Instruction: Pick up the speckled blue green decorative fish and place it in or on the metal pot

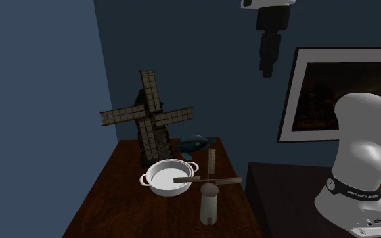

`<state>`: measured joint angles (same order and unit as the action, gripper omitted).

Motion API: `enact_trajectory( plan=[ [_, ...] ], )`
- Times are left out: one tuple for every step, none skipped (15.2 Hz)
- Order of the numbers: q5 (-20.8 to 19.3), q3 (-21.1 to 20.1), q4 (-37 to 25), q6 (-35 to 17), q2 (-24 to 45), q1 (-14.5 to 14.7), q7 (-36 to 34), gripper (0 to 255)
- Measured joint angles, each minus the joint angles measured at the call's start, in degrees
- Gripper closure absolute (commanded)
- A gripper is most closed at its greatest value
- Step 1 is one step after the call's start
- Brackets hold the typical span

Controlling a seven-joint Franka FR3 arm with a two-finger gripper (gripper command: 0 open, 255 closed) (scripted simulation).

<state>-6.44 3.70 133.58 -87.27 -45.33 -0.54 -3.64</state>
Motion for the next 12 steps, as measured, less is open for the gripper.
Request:
enact_trajectory(
  plan=[
    [0.00, 0.00, 0.00, 0.00, 0.00, 0.00, 0.00, 0],
    [-0.45, 0.32, 0.77, -0.83, 0.01, -0.12, 0.38, 0],
    [-0.93, 0.52, 1.85, -2.19, 0.26, -0.19, 0.62, 0],
    [-1.62, 0.97, 2.57, -3.68, 0.94, -0.34, 1.13, 0],
    [-2.56, 1.73, 3.42, -5.20, 1.44, -0.64, 1.98, 0],
    [-3.43, 2.36, 4.60, -7.17, 2.11, -0.87, 2.59, 0],
    [-4.23, 2.88, 6.16, -9.51, 2.79, -1.06, 2.99, 0],
    [-5.12, 3.54, 6.71, -10.96, 3.45, -1.35, 3.72, 0],
    [-6.03, 4.29, 7.57, -13.26, 4.78, -1.62, 4.30, 0],
    [-6.97, 4.97, 8.83, -15.26, 5.25, -1.96, 4.91, 0],
    [-7.80, 5.52, 9.81, -17.35, 6.18, -2.21, 5.26, 0],
    [-8.60, 6.03, 10.54, -19.33, 7.21, -2.45, 5.60, 0]
  ],
)
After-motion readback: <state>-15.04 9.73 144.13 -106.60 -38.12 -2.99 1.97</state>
